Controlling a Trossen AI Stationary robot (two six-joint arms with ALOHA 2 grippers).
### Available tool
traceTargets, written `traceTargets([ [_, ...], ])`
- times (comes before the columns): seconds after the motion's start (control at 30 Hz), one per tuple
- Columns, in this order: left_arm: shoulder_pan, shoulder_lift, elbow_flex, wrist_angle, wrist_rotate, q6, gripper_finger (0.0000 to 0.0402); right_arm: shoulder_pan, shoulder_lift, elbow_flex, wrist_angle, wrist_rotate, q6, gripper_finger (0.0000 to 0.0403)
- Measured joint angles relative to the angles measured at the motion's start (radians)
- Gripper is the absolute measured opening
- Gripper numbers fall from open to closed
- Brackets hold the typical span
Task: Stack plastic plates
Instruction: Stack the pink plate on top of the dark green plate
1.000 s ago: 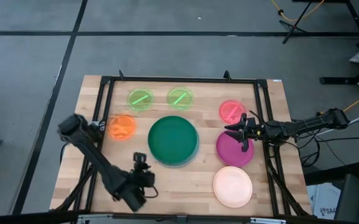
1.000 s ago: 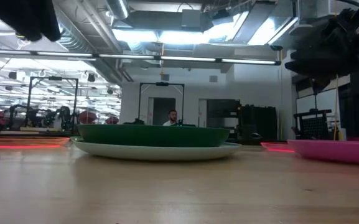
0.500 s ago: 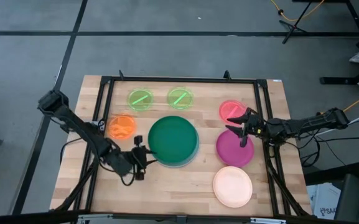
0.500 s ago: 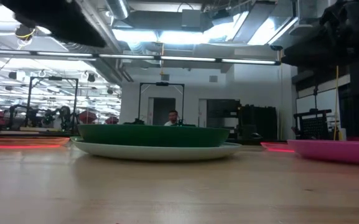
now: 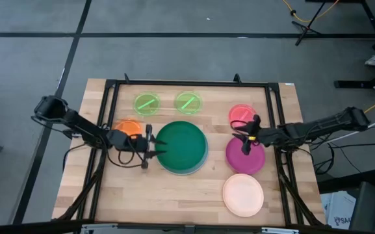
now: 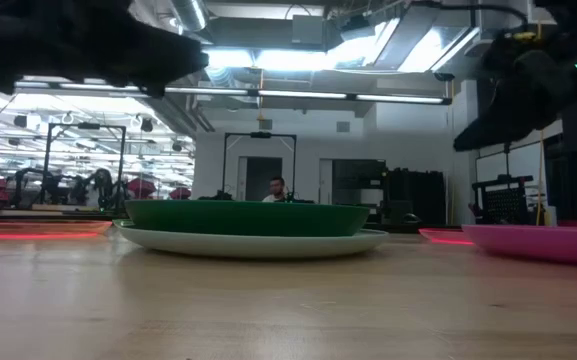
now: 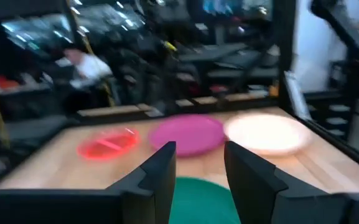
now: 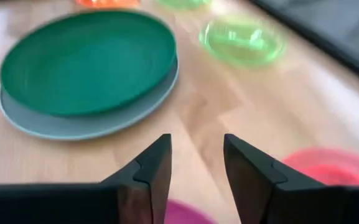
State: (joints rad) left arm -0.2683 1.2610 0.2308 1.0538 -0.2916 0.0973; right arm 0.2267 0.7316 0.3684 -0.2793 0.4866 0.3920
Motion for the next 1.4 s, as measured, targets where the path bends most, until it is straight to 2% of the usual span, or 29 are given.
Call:
traceTargets([
  [0.17, 0.075, 0.0, -0.001, 0.051, 0.127, 0.047, 0.013, -0.001, 0.103, 0.116, -0.228, -0.091, 0.148, 0.0138],
  [0.27, 0.109, 0.0, 0.002, 0.052, 0.131, 0.07, 0.013, -0.022, 0.129, 0.173, -0.382, -0.169, 0.263, 0.0138],
  [0.33, 0.128, 0.0, 0.002, 0.038, 0.135, 0.072, 0.013, -0.042, 0.131, 0.189, -0.455, -0.185, 0.309, 0.0138],
  [0.43, 0.155, 0.01, 0.0, 0.02, 0.155, 0.073, 0.013, -0.103, 0.128, 0.201, -0.519, -0.2, 0.316, 0.0138],
  [0.53, 0.166, 0.02, -0.004, 0.017, 0.192, 0.064, 0.013, -0.196, 0.129, 0.203, -0.574, -0.267, 0.313, 0.0138],
  [0.67, 0.166, 0.022, -0.004, 0.017, 0.204, 0.063, 0.013, -0.304, 0.129, 0.191, -0.594, -0.35, 0.26, 0.0138],
  [0.83, 0.166, 0.022, -0.004, 0.017, 0.205, 0.036, 0.013, -0.38, 0.129, 0.189, -0.644, -0.45, 0.152, 0.0138],
  [1.0, 0.166, 0.026, -0.004, 0.038, 0.204, 0.027, 0.013, -0.426, 0.144, 0.165, -0.656, -0.481, 0.13, 0.0138],
  [1.2, 0.145, 0.093, -0.001, 0.181, 0.198, -0.018, 0.013, -0.431, 0.196, 0.163, -0.65, -0.479, 0.138, 0.0138],
  [1.4, 0.137, 0.158, 0.012, 0.236, 0.19, -0.02, 0.013, -0.431, 0.268, 0.163, -0.605, -0.498, 0.131, 0.0138],
])
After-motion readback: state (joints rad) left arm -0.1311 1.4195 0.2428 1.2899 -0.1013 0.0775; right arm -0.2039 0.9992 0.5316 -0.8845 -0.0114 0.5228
